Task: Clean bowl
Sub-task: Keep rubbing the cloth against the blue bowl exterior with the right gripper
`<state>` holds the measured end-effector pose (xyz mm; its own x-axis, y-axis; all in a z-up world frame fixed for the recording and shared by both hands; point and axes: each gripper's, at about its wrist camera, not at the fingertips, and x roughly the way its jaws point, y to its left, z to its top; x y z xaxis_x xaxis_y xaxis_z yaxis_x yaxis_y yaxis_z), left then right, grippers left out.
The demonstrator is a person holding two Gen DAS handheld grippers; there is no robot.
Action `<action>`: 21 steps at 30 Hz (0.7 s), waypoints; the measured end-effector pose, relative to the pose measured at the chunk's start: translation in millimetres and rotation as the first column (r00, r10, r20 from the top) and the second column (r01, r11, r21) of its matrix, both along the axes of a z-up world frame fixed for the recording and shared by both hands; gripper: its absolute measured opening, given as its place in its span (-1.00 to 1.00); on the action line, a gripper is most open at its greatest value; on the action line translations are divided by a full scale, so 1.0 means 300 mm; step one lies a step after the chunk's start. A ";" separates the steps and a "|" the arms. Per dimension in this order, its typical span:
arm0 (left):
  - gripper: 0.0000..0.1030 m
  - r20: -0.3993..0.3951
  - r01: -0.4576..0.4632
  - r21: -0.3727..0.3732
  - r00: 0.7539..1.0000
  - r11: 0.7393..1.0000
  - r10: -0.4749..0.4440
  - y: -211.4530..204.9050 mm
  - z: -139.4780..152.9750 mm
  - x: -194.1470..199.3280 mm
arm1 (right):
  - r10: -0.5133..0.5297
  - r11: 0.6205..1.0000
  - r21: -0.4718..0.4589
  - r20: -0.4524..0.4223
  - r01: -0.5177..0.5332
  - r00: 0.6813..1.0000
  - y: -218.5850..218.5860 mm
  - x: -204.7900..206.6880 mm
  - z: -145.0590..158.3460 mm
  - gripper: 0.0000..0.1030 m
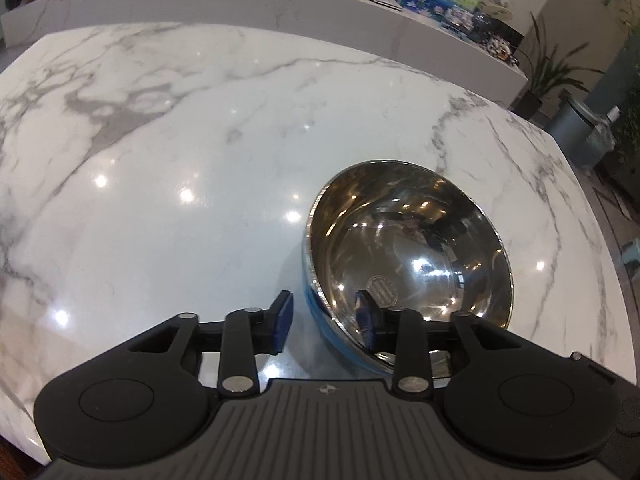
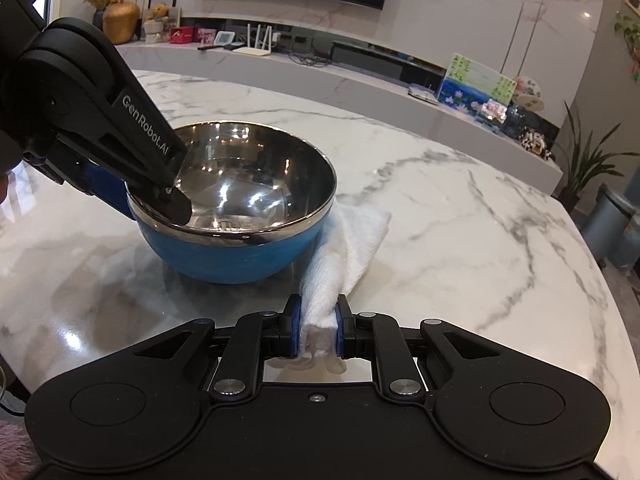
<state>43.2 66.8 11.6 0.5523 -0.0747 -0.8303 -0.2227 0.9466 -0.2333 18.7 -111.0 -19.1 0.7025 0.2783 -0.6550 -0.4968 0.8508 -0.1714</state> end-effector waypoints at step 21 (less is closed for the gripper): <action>-0.47 0.022 0.092 0.082 0.995 0.992 -0.094 -0.130 -0.017 0.172 | -0.127 0.988 0.100 0.091 0.118 0.988 -0.094 0.049 0.058 -0.73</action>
